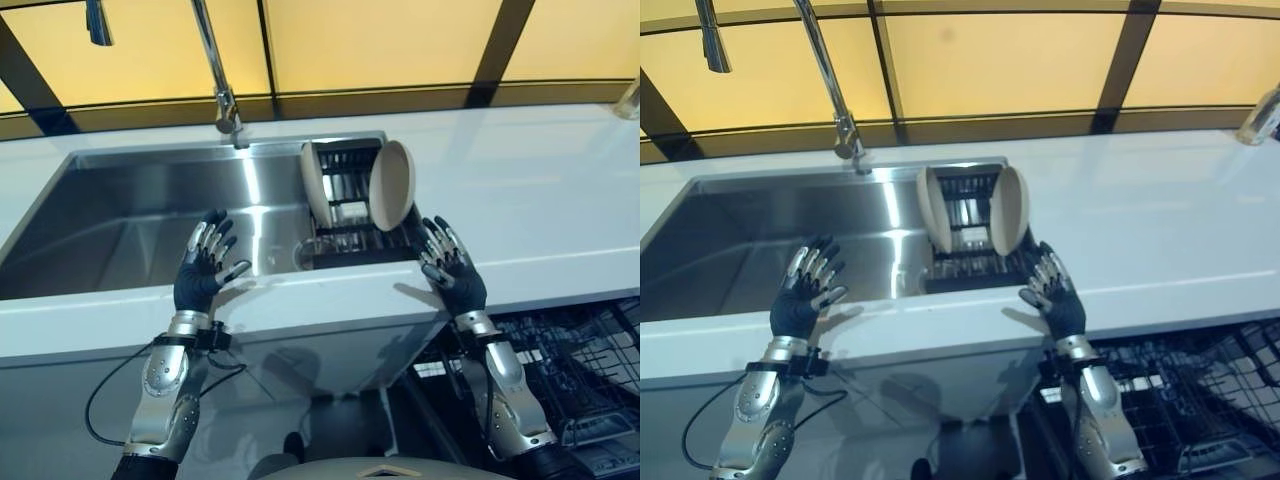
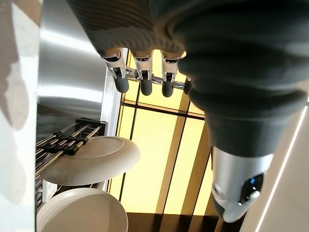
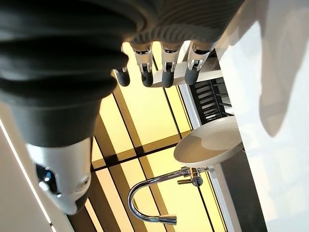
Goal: Pick up plates and place into dishwasher.
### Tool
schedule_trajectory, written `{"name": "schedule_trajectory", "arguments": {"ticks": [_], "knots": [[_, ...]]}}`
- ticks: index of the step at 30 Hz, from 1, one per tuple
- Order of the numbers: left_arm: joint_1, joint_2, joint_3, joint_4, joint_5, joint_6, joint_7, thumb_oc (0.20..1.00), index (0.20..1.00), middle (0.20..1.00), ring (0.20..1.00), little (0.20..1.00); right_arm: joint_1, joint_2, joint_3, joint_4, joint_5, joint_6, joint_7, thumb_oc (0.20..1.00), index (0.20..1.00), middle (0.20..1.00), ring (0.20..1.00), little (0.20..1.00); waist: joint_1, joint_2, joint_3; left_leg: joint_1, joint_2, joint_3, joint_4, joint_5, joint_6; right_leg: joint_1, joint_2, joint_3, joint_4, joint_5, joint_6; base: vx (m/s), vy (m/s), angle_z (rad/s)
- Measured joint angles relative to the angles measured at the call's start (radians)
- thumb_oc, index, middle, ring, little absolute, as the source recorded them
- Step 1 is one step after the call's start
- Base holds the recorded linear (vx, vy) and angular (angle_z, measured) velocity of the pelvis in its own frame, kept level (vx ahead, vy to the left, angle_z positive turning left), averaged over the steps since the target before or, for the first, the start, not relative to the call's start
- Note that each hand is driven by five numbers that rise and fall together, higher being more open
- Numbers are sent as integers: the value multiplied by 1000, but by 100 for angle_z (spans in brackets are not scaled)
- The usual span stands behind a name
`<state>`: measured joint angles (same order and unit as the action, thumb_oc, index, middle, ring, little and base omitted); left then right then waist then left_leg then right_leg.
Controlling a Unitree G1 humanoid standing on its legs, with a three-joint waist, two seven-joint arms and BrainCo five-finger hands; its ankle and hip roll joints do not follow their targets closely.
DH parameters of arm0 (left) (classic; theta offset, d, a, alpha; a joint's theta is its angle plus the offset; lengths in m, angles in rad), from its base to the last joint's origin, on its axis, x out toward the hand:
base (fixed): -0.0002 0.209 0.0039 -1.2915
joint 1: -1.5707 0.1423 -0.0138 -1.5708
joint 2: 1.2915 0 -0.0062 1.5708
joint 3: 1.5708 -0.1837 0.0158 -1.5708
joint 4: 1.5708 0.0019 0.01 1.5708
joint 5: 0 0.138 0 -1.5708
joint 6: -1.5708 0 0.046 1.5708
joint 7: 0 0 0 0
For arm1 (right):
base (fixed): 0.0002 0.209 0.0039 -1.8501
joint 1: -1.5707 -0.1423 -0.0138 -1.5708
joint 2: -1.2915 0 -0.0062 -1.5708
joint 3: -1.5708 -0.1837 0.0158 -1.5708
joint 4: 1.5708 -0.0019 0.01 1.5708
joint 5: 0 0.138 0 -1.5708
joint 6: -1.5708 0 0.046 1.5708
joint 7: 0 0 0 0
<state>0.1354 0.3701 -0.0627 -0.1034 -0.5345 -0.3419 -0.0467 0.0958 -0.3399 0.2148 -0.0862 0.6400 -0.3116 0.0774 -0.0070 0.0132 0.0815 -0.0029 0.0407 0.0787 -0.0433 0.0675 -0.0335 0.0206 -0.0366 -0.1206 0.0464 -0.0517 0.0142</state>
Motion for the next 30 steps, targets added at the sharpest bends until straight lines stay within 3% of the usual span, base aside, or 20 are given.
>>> {"name": "schedule_trajectory", "arguments": {"ticks": [10,30], "knots": [[18,-13,0,-1,-12,-39,-2,1000,1000,1000,1000,1000,-4,0,4,0,0,0,1,1000,1000,1000,1000,1000,-2,5,-7,13,-1,0,-7,0,0,13,0,-1,-11,0,2,0,0,0],[19,-17,3,-34,-30,-56,0,1000,1000,1000,1000,1000,3,-1,-2,0,-7,4,-25,1000,1000,1000,1000,1000,-7,8,-6,45,-1,25,-28,0,0,25,0,20,-14,-2,5,-7,-2,-2]]}}
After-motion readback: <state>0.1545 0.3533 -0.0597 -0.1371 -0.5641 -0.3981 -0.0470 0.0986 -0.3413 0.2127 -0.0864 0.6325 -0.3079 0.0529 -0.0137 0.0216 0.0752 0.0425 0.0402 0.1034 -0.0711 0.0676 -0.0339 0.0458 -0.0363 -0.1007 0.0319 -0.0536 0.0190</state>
